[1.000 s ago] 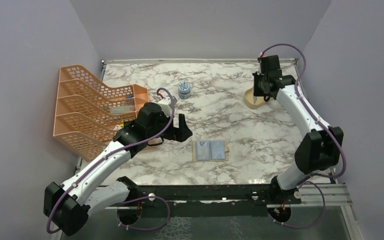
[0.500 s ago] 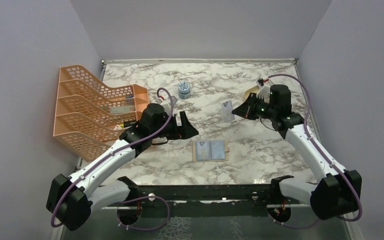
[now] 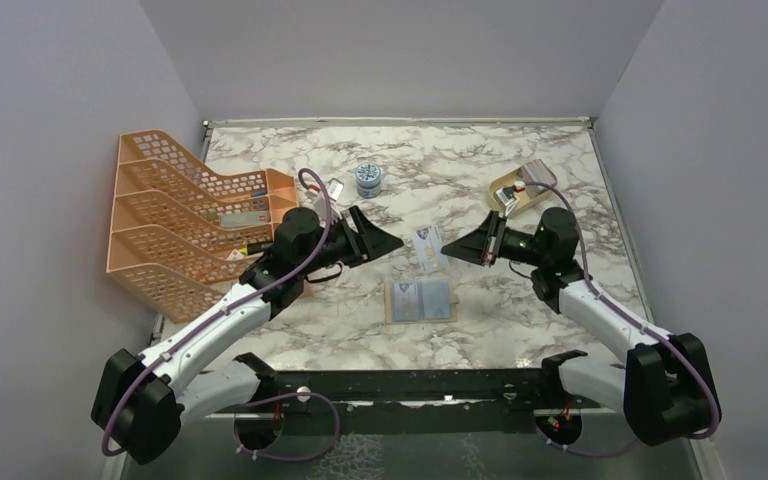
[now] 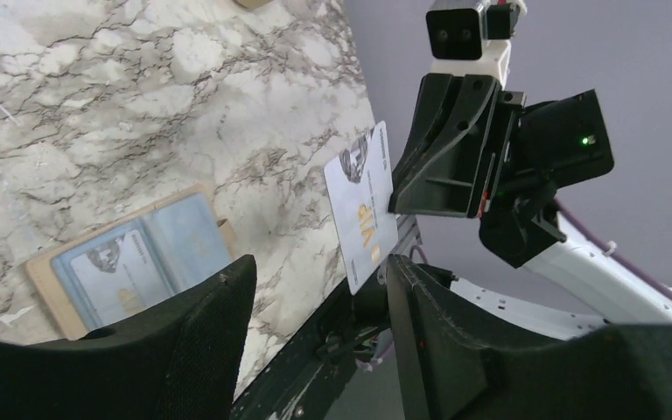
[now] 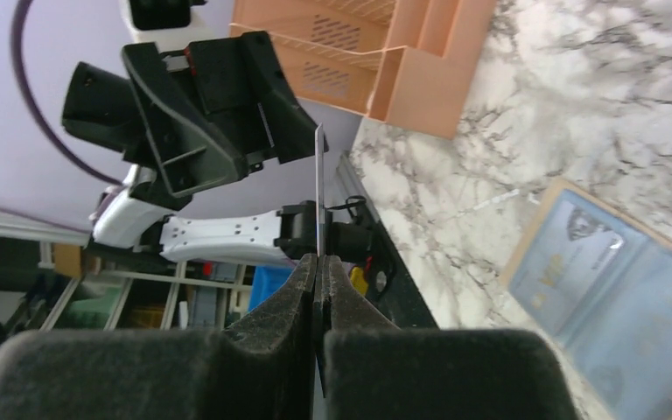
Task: Put the credit cards into the card holder
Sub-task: Pick up the credit card from the storage box.
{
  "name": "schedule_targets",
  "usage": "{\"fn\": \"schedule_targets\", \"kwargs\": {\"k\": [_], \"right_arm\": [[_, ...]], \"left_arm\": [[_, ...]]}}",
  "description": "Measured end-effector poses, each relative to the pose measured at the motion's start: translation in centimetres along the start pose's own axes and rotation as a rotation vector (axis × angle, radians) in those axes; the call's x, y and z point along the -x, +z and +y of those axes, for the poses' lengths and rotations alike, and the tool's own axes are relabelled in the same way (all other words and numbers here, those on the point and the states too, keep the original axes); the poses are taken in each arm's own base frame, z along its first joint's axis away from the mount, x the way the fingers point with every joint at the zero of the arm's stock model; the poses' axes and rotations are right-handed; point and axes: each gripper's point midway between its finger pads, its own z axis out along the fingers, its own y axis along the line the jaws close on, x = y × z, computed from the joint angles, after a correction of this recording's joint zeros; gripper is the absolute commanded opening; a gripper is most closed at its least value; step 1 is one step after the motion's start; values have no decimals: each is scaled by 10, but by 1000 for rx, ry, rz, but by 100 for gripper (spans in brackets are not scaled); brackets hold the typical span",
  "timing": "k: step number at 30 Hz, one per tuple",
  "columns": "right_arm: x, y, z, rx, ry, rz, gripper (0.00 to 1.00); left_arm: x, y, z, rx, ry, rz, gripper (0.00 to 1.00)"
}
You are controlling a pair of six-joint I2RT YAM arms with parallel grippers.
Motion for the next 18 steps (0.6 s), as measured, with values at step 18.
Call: {"fn": "schedule_targets", "kwargs": {"k": [18], "right_arm": [[-24, 23, 22, 124, 33, 90, 1]], "left_arm": [[-8, 8, -6, -101, -91, 18, 22]]}}
